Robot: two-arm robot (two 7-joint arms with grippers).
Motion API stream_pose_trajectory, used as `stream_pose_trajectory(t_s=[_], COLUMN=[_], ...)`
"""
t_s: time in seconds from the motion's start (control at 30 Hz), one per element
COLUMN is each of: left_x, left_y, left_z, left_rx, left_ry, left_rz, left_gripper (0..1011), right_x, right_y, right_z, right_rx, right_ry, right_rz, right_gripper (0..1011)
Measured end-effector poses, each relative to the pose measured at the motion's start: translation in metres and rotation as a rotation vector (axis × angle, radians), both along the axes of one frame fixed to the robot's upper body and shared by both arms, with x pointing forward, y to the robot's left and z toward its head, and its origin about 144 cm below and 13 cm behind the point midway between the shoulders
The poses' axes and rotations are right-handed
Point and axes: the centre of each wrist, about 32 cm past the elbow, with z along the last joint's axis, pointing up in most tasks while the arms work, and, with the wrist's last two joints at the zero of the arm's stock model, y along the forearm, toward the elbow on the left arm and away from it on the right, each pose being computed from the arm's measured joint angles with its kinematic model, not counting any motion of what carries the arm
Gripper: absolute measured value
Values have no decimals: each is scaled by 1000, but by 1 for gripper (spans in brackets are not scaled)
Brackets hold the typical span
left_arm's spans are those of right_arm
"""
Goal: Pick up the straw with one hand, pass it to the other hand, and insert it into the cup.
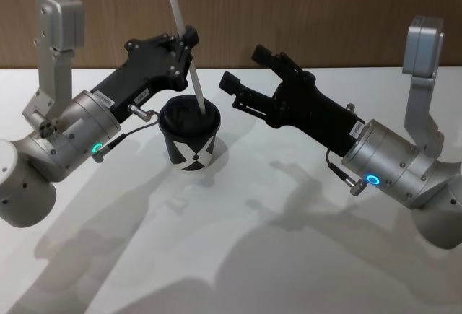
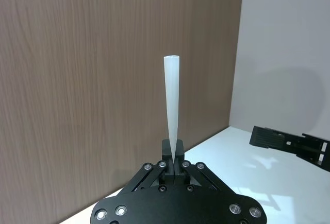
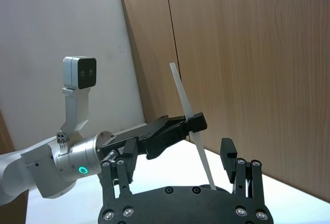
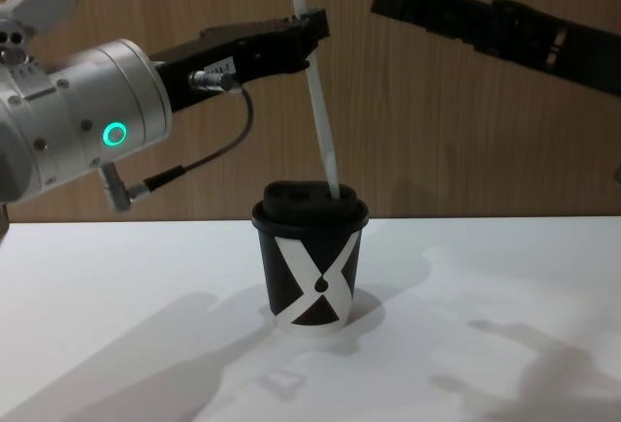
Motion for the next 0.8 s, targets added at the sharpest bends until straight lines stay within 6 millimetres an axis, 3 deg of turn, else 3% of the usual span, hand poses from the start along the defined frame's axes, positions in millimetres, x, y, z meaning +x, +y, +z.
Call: stream_pose_trajectory(t_s=[0.33,0.47,0.8], left_x=[3,4,6], left_y=[-3,-4,-6], left_z=[-3,-5,-9], left_rx=[19,27,40], left_ry=[13,26,50], left_rz=[4,6,16], left_gripper=[5,85,408], right_x=[0,0,0], right_y=[0,0,0], right_z=[0,0,0], right_rx=[0,0,0], right_ry=[0,0,0], right_rz=[0,0,0], right_gripper=[1001,1001,1001])
